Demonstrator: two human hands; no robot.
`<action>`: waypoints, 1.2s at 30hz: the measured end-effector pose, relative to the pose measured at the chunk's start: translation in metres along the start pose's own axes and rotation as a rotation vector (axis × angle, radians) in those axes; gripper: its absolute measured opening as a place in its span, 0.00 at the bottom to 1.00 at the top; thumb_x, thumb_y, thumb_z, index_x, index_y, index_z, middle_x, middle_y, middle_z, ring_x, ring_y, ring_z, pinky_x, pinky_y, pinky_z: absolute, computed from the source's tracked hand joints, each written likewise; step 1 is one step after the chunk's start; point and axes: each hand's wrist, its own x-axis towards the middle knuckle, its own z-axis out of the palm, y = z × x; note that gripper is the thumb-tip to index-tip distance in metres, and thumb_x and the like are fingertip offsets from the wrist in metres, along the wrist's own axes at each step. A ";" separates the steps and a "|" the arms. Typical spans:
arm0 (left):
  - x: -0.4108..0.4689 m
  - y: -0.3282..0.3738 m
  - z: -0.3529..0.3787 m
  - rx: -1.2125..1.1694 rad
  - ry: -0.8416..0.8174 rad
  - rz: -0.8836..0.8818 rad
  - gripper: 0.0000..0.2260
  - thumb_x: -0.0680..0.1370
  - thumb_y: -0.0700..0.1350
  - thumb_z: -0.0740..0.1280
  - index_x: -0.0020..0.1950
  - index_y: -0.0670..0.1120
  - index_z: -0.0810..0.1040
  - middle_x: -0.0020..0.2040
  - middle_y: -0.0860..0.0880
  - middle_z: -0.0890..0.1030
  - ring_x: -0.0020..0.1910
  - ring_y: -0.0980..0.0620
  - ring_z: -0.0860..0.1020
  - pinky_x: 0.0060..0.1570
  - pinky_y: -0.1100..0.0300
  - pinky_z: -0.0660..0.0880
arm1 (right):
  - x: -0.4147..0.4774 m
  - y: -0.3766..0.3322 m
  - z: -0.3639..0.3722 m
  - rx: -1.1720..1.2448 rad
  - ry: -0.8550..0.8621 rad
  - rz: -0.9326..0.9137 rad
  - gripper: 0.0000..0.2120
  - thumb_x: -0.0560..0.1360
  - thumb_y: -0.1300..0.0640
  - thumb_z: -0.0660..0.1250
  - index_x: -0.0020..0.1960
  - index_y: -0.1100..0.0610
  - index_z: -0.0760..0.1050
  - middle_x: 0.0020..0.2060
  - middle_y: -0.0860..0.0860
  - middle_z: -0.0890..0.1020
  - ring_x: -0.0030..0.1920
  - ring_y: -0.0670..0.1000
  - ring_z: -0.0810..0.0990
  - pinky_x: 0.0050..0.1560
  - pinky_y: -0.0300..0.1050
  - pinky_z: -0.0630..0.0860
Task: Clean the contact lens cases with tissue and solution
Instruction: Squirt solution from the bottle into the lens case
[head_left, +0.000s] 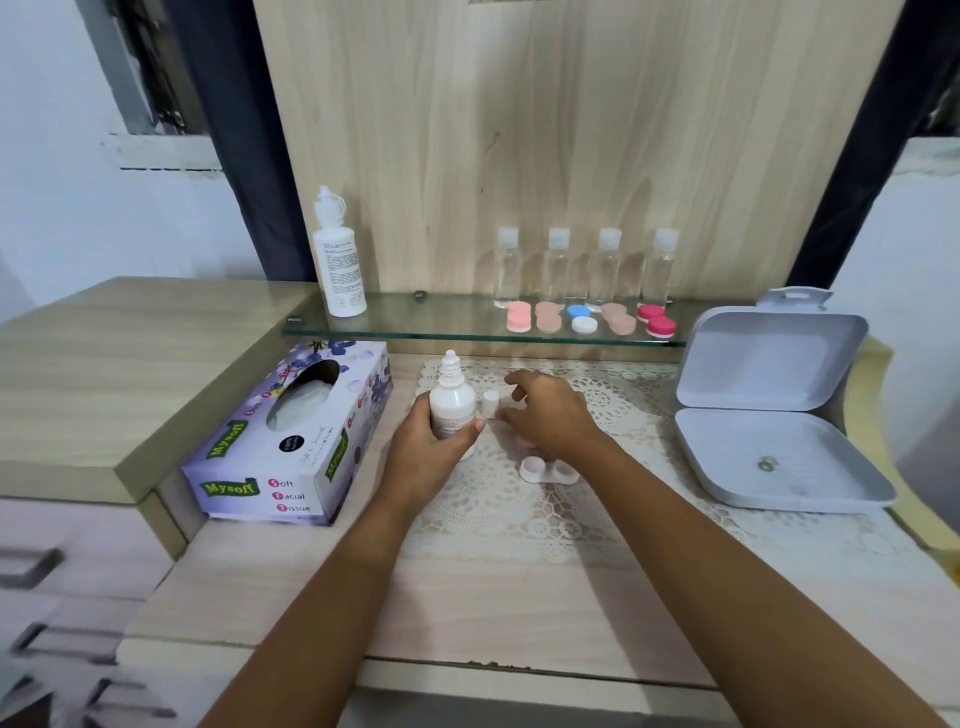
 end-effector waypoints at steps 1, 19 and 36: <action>0.001 0.000 -0.001 0.004 0.002 0.000 0.19 0.72 0.48 0.72 0.61 0.47 0.72 0.52 0.52 0.78 0.50 0.54 0.76 0.47 0.62 0.69 | -0.004 0.002 -0.004 0.005 0.012 -0.021 0.20 0.75 0.50 0.65 0.66 0.52 0.69 0.57 0.49 0.78 0.58 0.52 0.74 0.60 0.54 0.69; 0.001 -0.002 0.001 0.002 0.032 -0.008 0.22 0.72 0.48 0.73 0.62 0.47 0.70 0.53 0.53 0.76 0.53 0.53 0.76 0.50 0.58 0.70 | -0.095 0.046 -0.009 0.094 0.116 -0.035 0.19 0.73 0.50 0.67 0.62 0.53 0.75 0.53 0.51 0.78 0.56 0.51 0.73 0.56 0.46 0.69; 0.005 0.022 -0.024 0.762 -0.102 0.415 0.26 0.72 0.51 0.71 0.67 0.47 0.69 0.60 0.47 0.76 0.55 0.48 0.75 0.50 0.53 0.73 | -0.098 0.048 -0.006 0.169 0.168 -0.040 0.11 0.73 0.54 0.65 0.54 0.55 0.79 0.47 0.50 0.79 0.50 0.51 0.75 0.53 0.49 0.72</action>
